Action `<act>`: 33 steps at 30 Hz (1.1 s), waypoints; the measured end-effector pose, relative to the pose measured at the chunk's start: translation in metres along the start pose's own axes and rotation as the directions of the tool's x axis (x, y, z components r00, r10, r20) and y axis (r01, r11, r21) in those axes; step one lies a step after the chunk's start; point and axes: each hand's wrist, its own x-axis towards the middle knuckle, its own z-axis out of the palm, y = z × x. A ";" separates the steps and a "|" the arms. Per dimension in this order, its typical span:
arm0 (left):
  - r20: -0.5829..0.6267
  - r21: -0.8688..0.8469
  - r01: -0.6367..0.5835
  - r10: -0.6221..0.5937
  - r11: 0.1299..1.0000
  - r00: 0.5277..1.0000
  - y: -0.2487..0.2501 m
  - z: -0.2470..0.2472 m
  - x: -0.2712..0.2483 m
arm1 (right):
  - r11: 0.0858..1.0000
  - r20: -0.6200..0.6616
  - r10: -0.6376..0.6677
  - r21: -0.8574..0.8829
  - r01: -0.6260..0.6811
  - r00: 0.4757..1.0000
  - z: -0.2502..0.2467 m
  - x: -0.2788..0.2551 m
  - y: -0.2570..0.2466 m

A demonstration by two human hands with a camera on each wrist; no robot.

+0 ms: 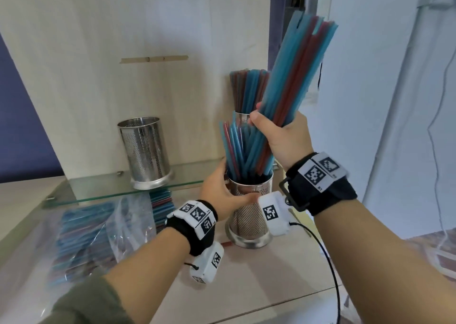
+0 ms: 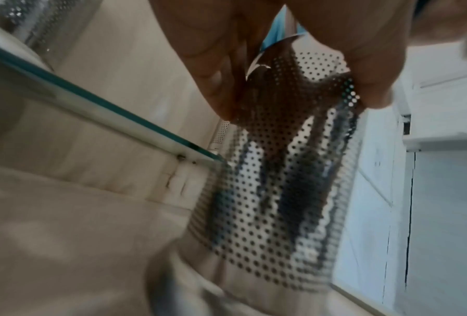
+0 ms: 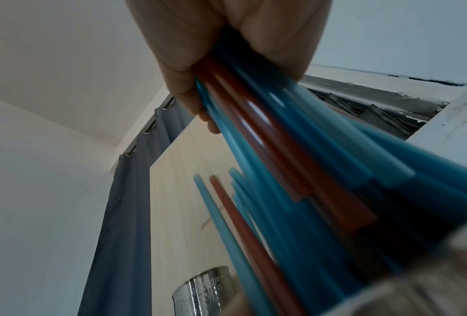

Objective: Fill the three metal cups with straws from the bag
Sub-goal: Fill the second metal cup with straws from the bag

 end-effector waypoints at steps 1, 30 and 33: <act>-0.045 -0.019 0.000 -0.001 1.000 0.999 -0.002 0.005 -0.004 | 1.000 0.000 0.004 -0.021 -0.004 1.000 0.001 -0.003 0.004; -0.117 0.223 0.086 -0.061 0.971 0.991 0.010 0.010 -0.025 | 0.955 0.098 -0.204 -0.198 0.220 0.974 0.031 -0.045 0.047; -0.117 0.243 0.083 -0.056 0.966 0.992 0.011 0.010 -0.026 | 0.936 0.114 -0.253 -0.223 0.273 0.961 0.034 -0.045 0.049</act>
